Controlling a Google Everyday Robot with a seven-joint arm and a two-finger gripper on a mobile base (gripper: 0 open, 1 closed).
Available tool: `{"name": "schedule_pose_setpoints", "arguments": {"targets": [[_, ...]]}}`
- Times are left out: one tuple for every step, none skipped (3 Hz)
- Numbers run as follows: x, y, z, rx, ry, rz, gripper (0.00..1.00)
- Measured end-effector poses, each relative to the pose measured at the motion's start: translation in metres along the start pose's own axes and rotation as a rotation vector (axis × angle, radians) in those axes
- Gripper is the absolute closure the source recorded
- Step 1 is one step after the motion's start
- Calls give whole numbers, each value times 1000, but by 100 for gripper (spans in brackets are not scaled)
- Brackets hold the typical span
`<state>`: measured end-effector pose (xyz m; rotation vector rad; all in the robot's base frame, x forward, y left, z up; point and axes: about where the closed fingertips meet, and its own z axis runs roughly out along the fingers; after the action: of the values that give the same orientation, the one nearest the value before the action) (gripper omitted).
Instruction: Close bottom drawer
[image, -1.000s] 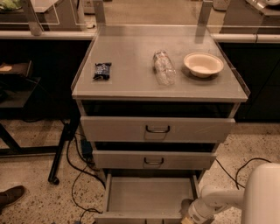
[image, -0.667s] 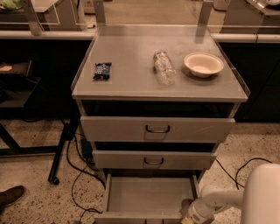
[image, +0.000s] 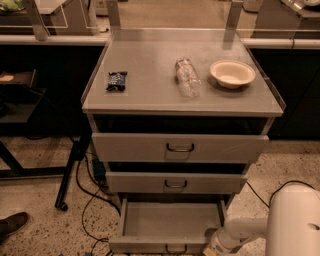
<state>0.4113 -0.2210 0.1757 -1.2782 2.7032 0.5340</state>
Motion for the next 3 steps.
{"name": "schedule_pose_setpoints", "arguments": {"targets": [[-9,-9,0,31,-17,-7,100],[-26,-15,-6,29,-65,-33,100],[-24,-13,-4,26,-60,-39,81]]}}
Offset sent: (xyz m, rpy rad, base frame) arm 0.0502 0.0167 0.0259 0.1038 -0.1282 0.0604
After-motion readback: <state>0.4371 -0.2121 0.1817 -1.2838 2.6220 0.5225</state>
